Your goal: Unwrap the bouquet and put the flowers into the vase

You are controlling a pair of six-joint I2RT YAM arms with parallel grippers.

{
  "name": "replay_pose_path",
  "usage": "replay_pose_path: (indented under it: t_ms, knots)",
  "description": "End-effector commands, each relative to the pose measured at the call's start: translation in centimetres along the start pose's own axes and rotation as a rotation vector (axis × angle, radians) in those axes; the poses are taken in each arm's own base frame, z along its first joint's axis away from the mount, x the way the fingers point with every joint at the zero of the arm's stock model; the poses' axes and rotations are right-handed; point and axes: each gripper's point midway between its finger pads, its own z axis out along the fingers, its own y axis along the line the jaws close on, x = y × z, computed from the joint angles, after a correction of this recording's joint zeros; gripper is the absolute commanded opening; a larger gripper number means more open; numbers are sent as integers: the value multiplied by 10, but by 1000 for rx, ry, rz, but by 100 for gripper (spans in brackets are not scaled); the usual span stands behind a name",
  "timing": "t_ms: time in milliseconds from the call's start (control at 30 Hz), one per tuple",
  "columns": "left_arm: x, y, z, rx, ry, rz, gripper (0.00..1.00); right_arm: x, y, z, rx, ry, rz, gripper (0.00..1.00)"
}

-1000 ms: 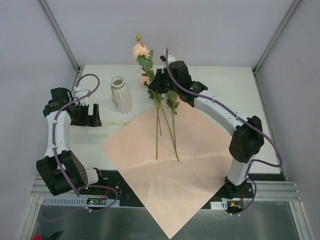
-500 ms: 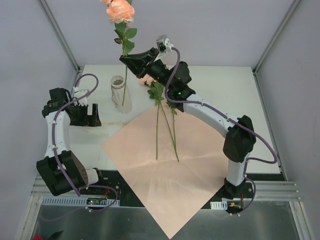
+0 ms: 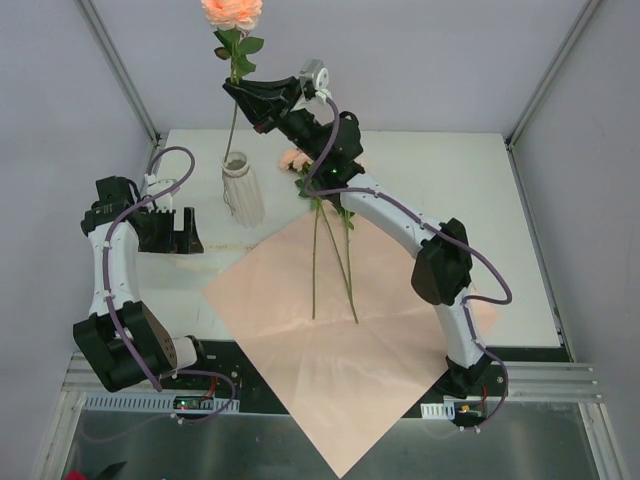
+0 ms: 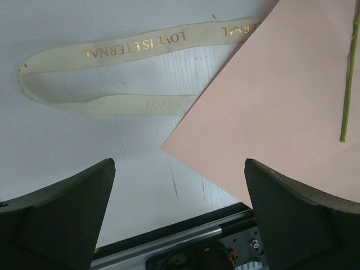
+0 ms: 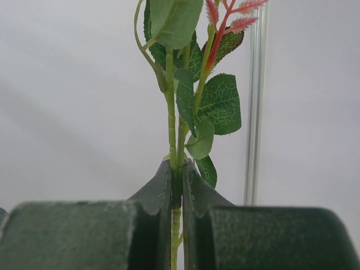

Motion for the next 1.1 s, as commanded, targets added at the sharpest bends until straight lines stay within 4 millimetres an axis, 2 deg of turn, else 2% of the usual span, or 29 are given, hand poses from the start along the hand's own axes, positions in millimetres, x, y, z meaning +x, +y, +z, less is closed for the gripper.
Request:
replay_pose_path:
  t_ms: [0, 67, 167, 267, 300, 433, 600, 633, 667, 700, 733, 767, 800, 867, 933, 967, 1000, 1033, 1067]
  knots:
    - [-8, -10, -13, 36, -34, 33, 99, -27, -3, 16, -17, -95, -122, 0]
    - [-8, -10, -14, 36, -33, 41, 99, -22, -12, 17, -1, -92, -131, 0]
    - [-5, -12, -17, 35, -30, 56, 99, -3, -23, 13, 25, -61, -146, 0]
    - [-4, -14, -22, 31, -37, 76, 99, 24, -31, 6, 48, -16, -142, 0]
    - [-4, -16, -24, 30, -44, 82, 99, 38, -35, 1, 59, 9, -134, 0]
    - [-4, -20, -28, 40, -49, 84, 99, 71, -46, -11, 106, 62, -93, 0]
    - [-5, -22, -29, 45, -56, 85, 99, 105, -40, -19, 105, 147, -52, 3]
    - [-4, -22, -29, 47, -55, 79, 99, 111, -39, -21, 110, 168, -51, 7]
    - [-4, -23, -28, 49, -56, 79, 99, 110, -40, -21, 123, 177, -52, 25]
    - [-4, -23, -28, 50, -54, 77, 99, 124, -36, -25, 134, 238, -37, 33]
    - [-3, -23, -28, 52, -53, 74, 99, 129, -36, -27, 147, 275, -31, 41]
    - [-3, -24, -27, 56, -53, 70, 99, 126, -34, -26, 152, 303, -25, 55]
    - [-3, -24, -27, 57, -53, 72, 99, 136, -34, -35, 167, 369, -7, 58]
    - [-3, -24, -26, 63, -51, 68, 99, 137, -32, -50, 178, 412, -6, 69]
    - [-3, -26, -26, 69, -52, 62, 99, 132, -34, -61, 204, 442, -20, 73]
    - [-3, -27, -26, 75, -54, 63, 99, 117, -31, -61, 203, 444, -38, 76]
    - [-3, -27, -25, 77, -53, 59, 99, 129, -34, -78, 220, 506, -33, 79]
    - [-3, -27, -25, 80, -51, 58, 99, 130, -32, -86, 227, 530, -34, 82]
    - [-3, -27, -24, 84, -50, 53, 99, 109, -30, -85, 228, 515, -48, 91]
